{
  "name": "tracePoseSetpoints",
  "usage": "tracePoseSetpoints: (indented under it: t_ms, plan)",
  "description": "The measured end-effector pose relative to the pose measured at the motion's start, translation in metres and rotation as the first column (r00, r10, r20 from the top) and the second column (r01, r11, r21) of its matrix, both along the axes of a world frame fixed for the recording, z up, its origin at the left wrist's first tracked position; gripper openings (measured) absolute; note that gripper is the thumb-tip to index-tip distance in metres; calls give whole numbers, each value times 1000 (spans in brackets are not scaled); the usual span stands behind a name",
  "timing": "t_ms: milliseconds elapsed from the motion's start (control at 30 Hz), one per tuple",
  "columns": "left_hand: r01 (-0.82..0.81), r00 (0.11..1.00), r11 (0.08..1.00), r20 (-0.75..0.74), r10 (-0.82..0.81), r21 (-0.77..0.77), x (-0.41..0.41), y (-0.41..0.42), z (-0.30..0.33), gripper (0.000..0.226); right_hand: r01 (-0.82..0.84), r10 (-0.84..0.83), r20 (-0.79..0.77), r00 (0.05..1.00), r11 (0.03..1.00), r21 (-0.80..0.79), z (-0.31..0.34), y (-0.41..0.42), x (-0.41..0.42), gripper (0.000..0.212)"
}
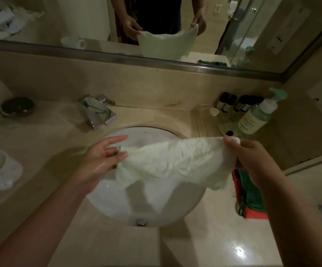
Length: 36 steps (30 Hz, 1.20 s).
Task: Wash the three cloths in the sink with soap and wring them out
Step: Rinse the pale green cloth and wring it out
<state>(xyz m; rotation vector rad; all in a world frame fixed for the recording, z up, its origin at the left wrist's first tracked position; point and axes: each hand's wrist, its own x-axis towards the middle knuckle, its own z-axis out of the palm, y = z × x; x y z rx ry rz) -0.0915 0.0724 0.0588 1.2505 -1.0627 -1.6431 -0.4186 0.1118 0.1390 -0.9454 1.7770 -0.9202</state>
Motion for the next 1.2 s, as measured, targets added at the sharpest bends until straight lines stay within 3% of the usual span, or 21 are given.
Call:
tracePoseSetpoints:
  t_ms: [67,167,300,433,633,767,833,933,1100,1200]
  plan:
    - [-56,998,996,17,57,-65,0,-3,10,36,20,-18,65,998,999,-25,-2,-1,-5,26]
    - [-169,981,976,68,179,-135,3,-8,18,33,58,-46,144,989,995,-81,-7,0,-10,16]
    - [-204,948,942,185,258,-266,5,-12,27,36,60,-47,78,996,984,-166,-18,0,-11,7]
    - [-231,927,913,207,311,-337,7,-15,36,37,142,-131,63,989,960,-241,-21,-2,-11,6]
    - [-270,948,879,50,313,-392,-2,-11,50,37,97,-72,86,994,933,-346,-18,-4,-13,15]
    - [-354,935,853,-113,337,-384,-2,-10,54,19,62,-9,135,991,917,-395,-15,1,-15,30]
    - [-355,935,837,-178,307,-416,0,-10,57,24,34,44,163,986,893,-449,-14,3,-17,37]
    - [-386,917,828,-267,296,-407,1,-11,62,34,24,93,215,972,873,-486,-16,2,-20,26]
    - [-365,931,812,-172,322,-454,-1,-11,61,32,34,121,274,954,865,-500,-21,0,-20,17]
    - [-328,942,805,-105,319,-494,2,-8,63,33,81,79,293,953,864,-496,-23,0,-24,41]
